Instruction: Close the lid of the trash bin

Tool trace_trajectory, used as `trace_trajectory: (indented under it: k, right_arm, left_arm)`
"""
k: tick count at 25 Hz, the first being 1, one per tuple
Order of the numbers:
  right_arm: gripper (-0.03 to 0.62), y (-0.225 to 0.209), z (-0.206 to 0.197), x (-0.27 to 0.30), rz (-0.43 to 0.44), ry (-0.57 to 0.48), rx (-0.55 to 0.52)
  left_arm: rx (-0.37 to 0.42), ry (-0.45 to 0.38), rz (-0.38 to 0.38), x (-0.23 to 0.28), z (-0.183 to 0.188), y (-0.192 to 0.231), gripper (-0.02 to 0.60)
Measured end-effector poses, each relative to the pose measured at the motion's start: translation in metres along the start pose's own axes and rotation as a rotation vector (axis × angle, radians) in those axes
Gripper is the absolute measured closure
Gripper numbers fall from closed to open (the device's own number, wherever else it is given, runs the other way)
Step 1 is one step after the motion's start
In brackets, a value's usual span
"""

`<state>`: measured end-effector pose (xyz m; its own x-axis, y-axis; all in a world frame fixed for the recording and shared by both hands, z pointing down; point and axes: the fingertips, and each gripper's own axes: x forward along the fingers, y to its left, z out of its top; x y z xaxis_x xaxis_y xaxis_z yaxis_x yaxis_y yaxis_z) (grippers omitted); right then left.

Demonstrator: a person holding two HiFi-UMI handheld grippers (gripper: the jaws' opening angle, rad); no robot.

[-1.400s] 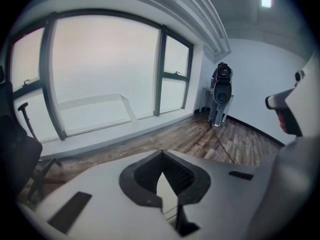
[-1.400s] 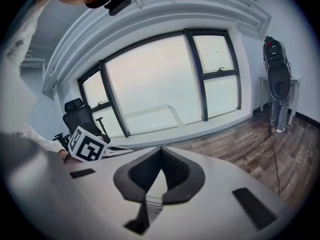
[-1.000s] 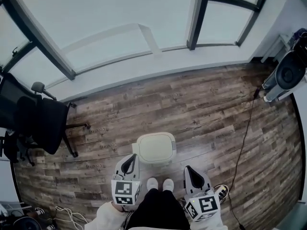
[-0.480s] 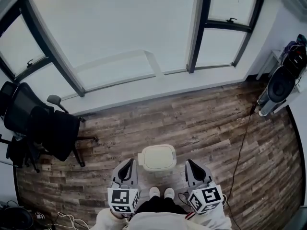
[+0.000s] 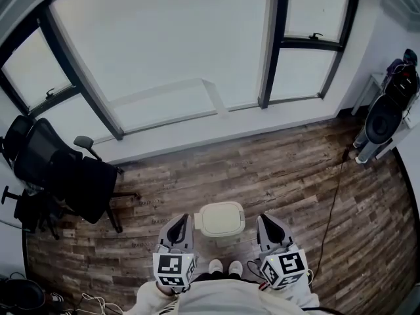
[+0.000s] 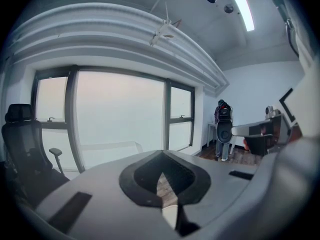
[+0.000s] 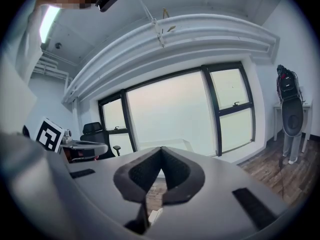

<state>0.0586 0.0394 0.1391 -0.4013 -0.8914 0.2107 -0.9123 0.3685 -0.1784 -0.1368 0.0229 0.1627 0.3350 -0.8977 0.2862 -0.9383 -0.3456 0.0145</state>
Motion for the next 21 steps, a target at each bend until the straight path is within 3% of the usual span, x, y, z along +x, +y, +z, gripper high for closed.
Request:
trace_trajectory:
  k: [6,21]
  right_arm:
    - [0.571,0.006,0.010,0.001,-0.009,-0.023,-0.015]
    - [0.571,0.002,-0.005,0.004,-0.028,-0.001,-0.003]
  left_arm:
    - [0.011,-0.036,-0.003,-0.002,0.016,0.005,0.575]
    - [0.013,-0.020,-0.026,0.003,0.005,0.003,0.574]
